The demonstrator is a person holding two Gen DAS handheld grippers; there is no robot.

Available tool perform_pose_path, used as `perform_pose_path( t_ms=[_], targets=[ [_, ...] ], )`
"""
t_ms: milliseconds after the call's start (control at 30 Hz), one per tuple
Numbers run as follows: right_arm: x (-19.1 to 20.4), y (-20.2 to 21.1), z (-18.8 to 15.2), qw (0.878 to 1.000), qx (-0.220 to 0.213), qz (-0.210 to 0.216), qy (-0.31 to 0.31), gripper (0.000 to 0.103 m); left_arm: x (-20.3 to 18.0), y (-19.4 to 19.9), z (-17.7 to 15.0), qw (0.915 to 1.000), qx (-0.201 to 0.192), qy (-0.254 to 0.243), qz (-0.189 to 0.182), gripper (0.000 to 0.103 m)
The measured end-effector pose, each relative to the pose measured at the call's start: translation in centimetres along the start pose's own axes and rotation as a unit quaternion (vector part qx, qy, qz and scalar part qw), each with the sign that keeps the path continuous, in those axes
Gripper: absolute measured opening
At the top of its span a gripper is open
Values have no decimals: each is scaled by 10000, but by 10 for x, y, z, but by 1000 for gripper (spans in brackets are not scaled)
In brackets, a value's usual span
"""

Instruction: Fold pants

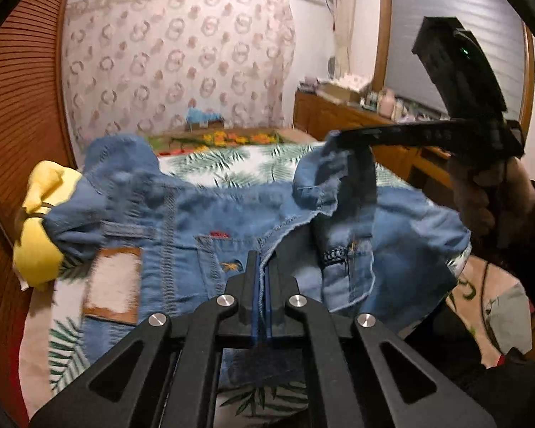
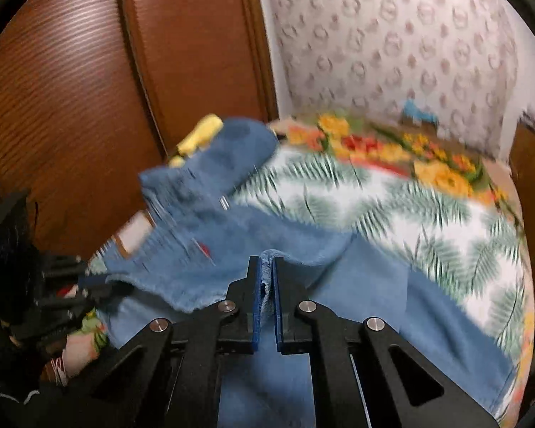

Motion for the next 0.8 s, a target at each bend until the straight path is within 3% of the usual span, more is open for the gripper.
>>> perform_pose_path(
  t_ms=[267, 567, 800],
  targets=[
    [46, -9, 51, 9978, -308, 137, 563, 5, 37, 28, 4, 9991, -197, 250, 289, 3],
    [69, -92, 47, 9963, 270, 84, 811, 5, 75, 4, -23, 9968, 182, 563, 545, 3],
    [73, -128, 71, 9970, 357, -26, 689, 5, 83, 3, -33, 9961, 290, 574, 608, 3]
  ],
)
Point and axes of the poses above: each gripper's, at about its wrist camera, not at the fingertips, and y roughly against the way its jaws point, x to its left, z to its top, the point moved 8 cm from there along -y, roughly the way its jaws point, and after that the axes turned 7 degrees about y, right-handed, at the moved point
